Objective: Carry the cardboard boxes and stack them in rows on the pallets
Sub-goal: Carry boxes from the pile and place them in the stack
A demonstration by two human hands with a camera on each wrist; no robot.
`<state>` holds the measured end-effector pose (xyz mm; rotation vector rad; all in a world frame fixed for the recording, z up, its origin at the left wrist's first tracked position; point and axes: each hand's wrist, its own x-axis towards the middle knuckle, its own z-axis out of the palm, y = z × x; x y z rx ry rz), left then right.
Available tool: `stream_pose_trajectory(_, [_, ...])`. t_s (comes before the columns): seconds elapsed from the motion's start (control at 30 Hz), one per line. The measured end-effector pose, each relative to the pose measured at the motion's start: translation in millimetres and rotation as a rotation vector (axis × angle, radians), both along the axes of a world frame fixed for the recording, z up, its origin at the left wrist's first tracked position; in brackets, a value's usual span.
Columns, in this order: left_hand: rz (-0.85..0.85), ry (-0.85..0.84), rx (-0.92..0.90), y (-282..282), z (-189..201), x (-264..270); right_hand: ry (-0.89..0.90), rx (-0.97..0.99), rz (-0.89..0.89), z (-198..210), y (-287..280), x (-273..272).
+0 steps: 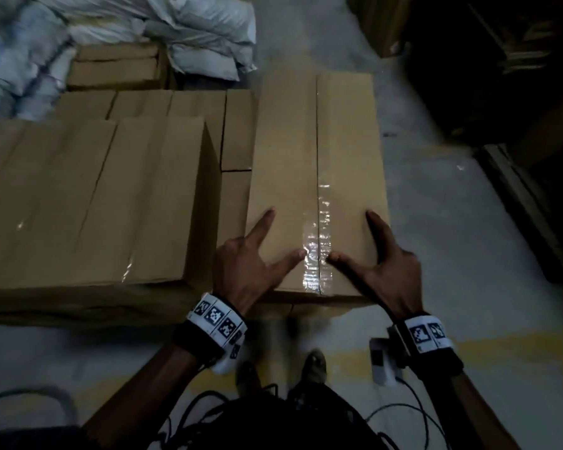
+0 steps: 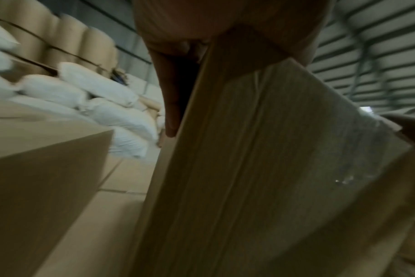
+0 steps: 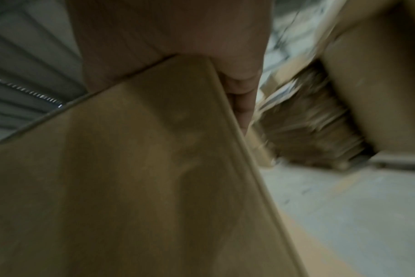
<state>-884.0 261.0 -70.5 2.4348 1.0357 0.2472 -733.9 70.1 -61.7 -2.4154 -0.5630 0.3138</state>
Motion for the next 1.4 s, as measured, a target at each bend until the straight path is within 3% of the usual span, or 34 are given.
stream_pose_trajectory(0.4, [0.250,0.110,-0.105,41,-33,-3,0.188,-0.094,0.236,-38,73,31])
stream_pose_trajectory(0.77, [0.250,0.087,-0.082,84,-63,-10,0.162,-0.095,0.217,-75,111,19])
stream_pose_trajectory(1.0, [0.278,0.111,-0.225,90,-97,-27,0.176,-0.120,0.268,-100,117,-5])
stream_pose_trajectory(1.17, [0.154,0.005,-0.098,92,-99,-40,0.245,-0.101,0.365,-119,111,-12])
stream_pose_trajectory(1.27, [0.016,0.061,-0.018,96,-100,-52,0.290,-0.057,0.415,-128,104,-7])
stream_pose_trajectory(1.4, [-0.001,0.139,0.011,124,-106,-89,0.331,-0.043,0.504,-134,95,2])
